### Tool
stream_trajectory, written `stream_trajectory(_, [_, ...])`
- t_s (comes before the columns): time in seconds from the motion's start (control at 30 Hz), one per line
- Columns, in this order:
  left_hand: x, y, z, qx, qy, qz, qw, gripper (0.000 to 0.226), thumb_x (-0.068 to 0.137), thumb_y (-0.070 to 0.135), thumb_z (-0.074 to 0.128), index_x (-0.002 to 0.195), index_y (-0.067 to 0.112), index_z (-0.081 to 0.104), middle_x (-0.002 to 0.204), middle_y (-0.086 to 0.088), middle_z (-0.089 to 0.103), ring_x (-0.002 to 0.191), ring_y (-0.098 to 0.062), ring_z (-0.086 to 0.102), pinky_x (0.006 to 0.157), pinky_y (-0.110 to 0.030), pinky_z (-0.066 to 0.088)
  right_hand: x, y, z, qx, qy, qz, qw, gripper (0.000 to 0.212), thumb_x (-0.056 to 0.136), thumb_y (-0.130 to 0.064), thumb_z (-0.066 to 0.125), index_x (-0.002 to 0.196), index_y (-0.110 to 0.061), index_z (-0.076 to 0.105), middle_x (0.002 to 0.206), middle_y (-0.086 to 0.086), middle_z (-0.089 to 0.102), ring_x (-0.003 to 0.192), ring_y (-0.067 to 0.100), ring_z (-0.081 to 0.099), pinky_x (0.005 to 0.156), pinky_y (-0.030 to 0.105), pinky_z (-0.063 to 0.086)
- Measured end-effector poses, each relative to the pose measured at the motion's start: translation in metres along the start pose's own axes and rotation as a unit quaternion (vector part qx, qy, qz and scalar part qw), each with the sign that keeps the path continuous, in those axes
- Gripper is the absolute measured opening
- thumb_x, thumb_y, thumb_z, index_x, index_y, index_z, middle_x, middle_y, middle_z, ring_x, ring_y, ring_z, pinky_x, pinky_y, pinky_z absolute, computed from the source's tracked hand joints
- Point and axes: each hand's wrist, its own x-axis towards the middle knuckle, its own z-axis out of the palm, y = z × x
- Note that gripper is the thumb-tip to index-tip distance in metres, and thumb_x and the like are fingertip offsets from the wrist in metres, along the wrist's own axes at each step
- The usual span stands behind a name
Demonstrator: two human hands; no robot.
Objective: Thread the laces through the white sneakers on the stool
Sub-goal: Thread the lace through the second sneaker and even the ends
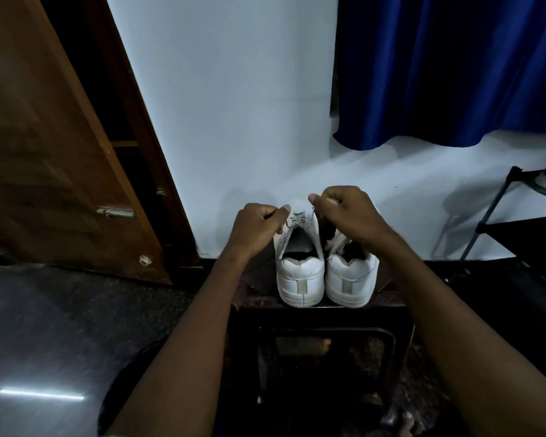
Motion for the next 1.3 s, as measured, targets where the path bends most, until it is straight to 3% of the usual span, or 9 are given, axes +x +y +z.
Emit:
stream_trajectory(0.13, [0.002, 0.013, 0.001, -0.114, -0.016, 0.008, 0.993, 0.055, 0.1, 0.05, 0.059, 0.063, 0.009, 0.066, 0.067, -0.019, 0.063, 0.065, -0.018, 0.055, 0.073, -0.037, 0.047, 0.001, -0.016, 0.0, 0.179, -0.005, 0.035, 0.983, 0.046, 0.103, -0.04, 0.061, 0.071, -0.007, 0.056, 0.059, 0.005, 0.064, 0.06, 0.028, 0.06, 0.069, 0.053, 0.053])
stream_trajectory(0.2, [0.005, 0.019, 0.001, -0.178, -0.001, 0.008, 0.984, 0.053, 0.103, 0.043, 0.058, 0.067, 0.005, 0.063, 0.061, -0.013, 0.058, 0.062, -0.016, 0.053, 0.068, -0.034, 0.045, 0.003, -0.019, 0.002, 0.201, -0.001, 0.043, 0.979, 0.04, 0.101, -0.039, 0.065, 0.072, -0.012, 0.058, 0.054, 0.001, 0.053, 0.053, 0.023, 0.052, 0.065, 0.047, 0.049])
stream_trajectory(0.3, [0.007, 0.029, -0.001, -0.178, -0.008, 0.027, 0.984, 0.046, 0.103, 0.043, 0.057, 0.072, 0.008, 0.061, 0.056, -0.001, 0.046, 0.056, -0.018, 0.043, 0.058, -0.031, 0.037, 0.006, -0.023, 0.005, 0.052, 0.015, 0.005, 0.999, 0.018, 0.092, -0.035, 0.075, 0.092, -0.021, 0.063, 0.056, -0.01, 0.056, 0.051, 0.009, 0.049, 0.059, 0.031, 0.045])
stream_trajectory(0.4, [0.003, 0.036, -0.001, -0.061, -0.001, 0.079, 0.995, 0.047, 0.105, 0.043, 0.055, 0.073, 0.01, 0.061, 0.059, -0.006, 0.053, 0.056, -0.011, 0.045, 0.059, -0.032, 0.038, 0.003, -0.034, 0.008, -0.065, -0.017, -0.014, 0.998, 0.04, 0.087, -0.027, 0.076, 0.122, -0.028, 0.056, 0.071, -0.007, 0.066, 0.065, 0.007, 0.061, 0.062, 0.03, 0.048])
stream_trajectory(0.6, [0.008, 0.073, -0.022, 0.012, -0.018, 0.072, 0.997, 0.047, 0.103, 0.04, 0.06, 0.064, 0.015, 0.06, 0.053, 0.009, 0.046, 0.051, -0.007, 0.038, 0.056, -0.029, 0.032, 0.003, -0.076, -0.012, 0.03, -0.049, 0.09, 0.994, 0.011, 0.076, -0.017, 0.071, 0.078, -0.007, 0.073, 0.062, 0.004, 0.063, 0.056, 0.011, 0.052, 0.059, 0.029, 0.043])
stream_trajectory(0.67, [0.014, 0.096, -0.039, 0.041, -0.024, 0.074, 0.996, 0.044, 0.103, 0.04, 0.059, 0.067, 0.014, 0.066, 0.058, 0.004, 0.055, 0.05, -0.007, 0.041, 0.058, -0.028, 0.034, 0.007, -0.1, -0.029, 0.076, -0.067, 0.152, 0.983, 0.022, 0.078, -0.017, 0.07, 0.076, 0.005, 0.067, 0.063, 0.01, 0.051, 0.051, 0.016, 0.041, 0.05, 0.03, 0.035])
stream_trajectory(0.8, [0.023, 0.144, -0.071, 0.091, -0.038, 0.071, 0.993, 0.047, 0.102, 0.042, 0.057, 0.068, 0.012, 0.066, 0.067, -0.009, 0.065, 0.052, -0.013, 0.045, 0.06, -0.028, 0.038, 0.023, -0.149, -0.061, 0.119, -0.1, 0.227, 0.961, 0.013, 0.087, -0.01, 0.065, 0.074, -0.008, 0.064, 0.062, 0.004, 0.053, 0.047, 0.012, 0.043, 0.046, 0.022, 0.033])
stream_trajectory(1.13, [0.025, 0.235, -0.144, 0.165, 0.021, 0.118, 0.979, 0.036, 0.101, 0.049, 0.059, 0.085, 0.021, 0.076, 0.096, 0.003, 0.074, 0.09, -0.018, 0.065, 0.081, -0.033, 0.051, 0.034, -0.242, -0.13, 0.059, -0.085, 0.213, 0.972, 0.02, 0.093, -0.018, 0.071, 0.075, -0.01, 0.07, 0.059, 0.004, 0.055, 0.044, 0.012, 0.039, 0.044, 0.022, 0.03])
stream_trajectory(1.3, [0.012, 0.256, -0.158, 0.185, -0.006, 0.119, 0.975, 0.046, 0.106, 0.051, 0.048, 0.079, 0.025, 0.074, 0.059, 0.002, 0.056, 0.062, -0.015, 0.055, 0.063, -0.029, 0.04, 0.031, -0.259, -0.152, 0.151, -0.062, 0.217, 0.962, 0.021, 0.1, -0.018, 0.065, 0.082, -0.011, 0.071, 0.054, -0.002, 0.057, 0.041, 0.007, 0.04, 0.041, 0.02, 0.028])
